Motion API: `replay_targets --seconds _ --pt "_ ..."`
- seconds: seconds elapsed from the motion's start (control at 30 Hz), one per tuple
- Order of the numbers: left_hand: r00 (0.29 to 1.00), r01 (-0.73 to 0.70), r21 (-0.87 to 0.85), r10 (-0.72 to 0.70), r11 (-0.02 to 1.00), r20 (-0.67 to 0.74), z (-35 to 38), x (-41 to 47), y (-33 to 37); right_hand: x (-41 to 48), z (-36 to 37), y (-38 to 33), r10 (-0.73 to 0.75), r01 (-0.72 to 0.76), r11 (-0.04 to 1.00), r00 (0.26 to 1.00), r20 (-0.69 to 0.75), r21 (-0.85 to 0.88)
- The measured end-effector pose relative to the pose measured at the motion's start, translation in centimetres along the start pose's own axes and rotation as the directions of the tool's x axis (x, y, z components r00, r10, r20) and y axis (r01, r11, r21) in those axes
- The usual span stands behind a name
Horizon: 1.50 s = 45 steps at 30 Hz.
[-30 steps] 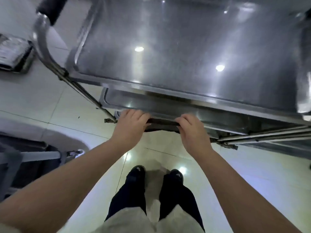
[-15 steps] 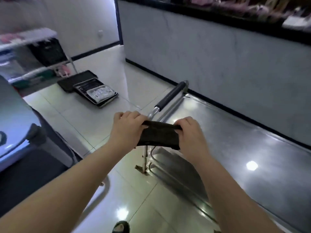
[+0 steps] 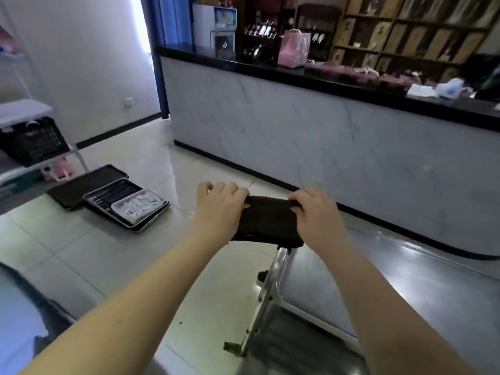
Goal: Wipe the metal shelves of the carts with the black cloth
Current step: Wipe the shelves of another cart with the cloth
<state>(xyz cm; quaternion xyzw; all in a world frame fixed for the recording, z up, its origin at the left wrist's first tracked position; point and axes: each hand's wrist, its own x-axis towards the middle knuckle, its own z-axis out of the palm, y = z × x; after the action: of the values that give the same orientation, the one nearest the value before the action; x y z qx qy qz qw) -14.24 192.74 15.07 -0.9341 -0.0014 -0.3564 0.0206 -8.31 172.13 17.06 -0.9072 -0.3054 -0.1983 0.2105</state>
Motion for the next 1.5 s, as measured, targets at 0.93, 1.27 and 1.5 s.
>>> replay_targets --seconds 0.93,1.27,1.5 --pt "0.974 -0.219 -0.254 0.197 0.942 -0.107 31.3 31.2 -10.3 32.7 15.5 17.5 0.291 -0.292 0.954 0.956 -0.024 -0.062" --pt "0.951 -0.27 -0.459 0.309 0.846 0.01 46.4 42.1 -17.0 44.2 25.8 20.8 0.552 -0.56 0.822 0.828 -0.098 -0.107" --pt "0.916 -0.349 -0.541 0.401 0.765 -0.024 53.5 49.9 -13.7 48.8 26.0 27.5 0.638 -0.645 0.749 0.764 -0.095 -0.152"
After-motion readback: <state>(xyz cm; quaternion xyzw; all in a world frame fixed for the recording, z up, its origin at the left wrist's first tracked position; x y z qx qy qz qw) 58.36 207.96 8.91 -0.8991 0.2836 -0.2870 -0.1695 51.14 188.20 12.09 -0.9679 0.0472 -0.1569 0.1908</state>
